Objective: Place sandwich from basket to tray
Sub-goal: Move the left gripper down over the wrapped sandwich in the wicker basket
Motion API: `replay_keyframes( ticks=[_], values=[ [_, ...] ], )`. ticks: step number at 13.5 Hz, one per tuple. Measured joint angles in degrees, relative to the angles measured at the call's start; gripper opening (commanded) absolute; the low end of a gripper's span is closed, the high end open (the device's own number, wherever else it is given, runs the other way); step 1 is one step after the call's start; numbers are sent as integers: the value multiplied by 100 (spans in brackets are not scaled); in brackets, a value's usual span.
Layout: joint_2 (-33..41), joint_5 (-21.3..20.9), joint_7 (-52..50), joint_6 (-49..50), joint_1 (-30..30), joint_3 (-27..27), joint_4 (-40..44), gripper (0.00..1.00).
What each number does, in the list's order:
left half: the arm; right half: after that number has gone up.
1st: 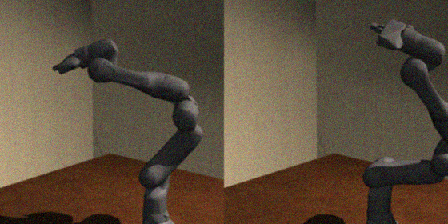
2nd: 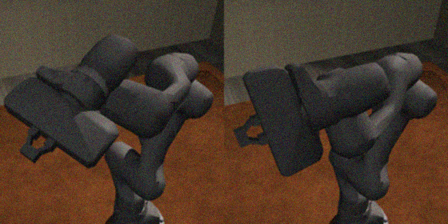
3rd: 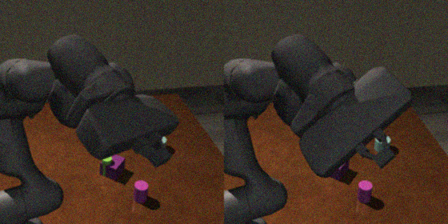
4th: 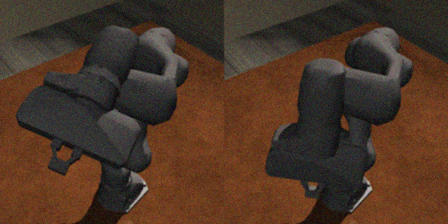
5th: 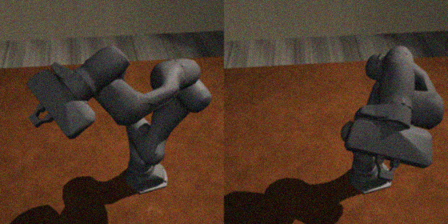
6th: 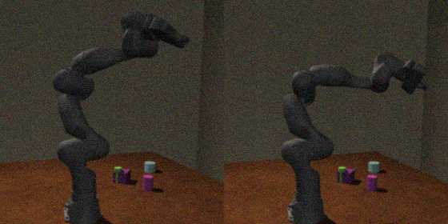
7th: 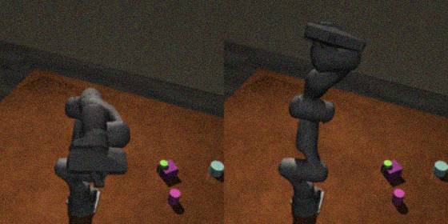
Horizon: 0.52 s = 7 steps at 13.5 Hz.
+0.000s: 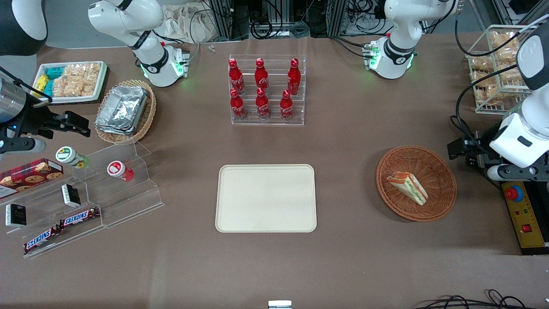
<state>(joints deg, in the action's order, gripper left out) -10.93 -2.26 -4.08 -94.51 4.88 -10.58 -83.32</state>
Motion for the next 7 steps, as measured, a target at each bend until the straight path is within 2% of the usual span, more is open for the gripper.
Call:
replay_keyframes(
  ticks=[7],
  values=[
    [-4, 0, -26, 60, 0, 2, -60, 99]
  ],
)
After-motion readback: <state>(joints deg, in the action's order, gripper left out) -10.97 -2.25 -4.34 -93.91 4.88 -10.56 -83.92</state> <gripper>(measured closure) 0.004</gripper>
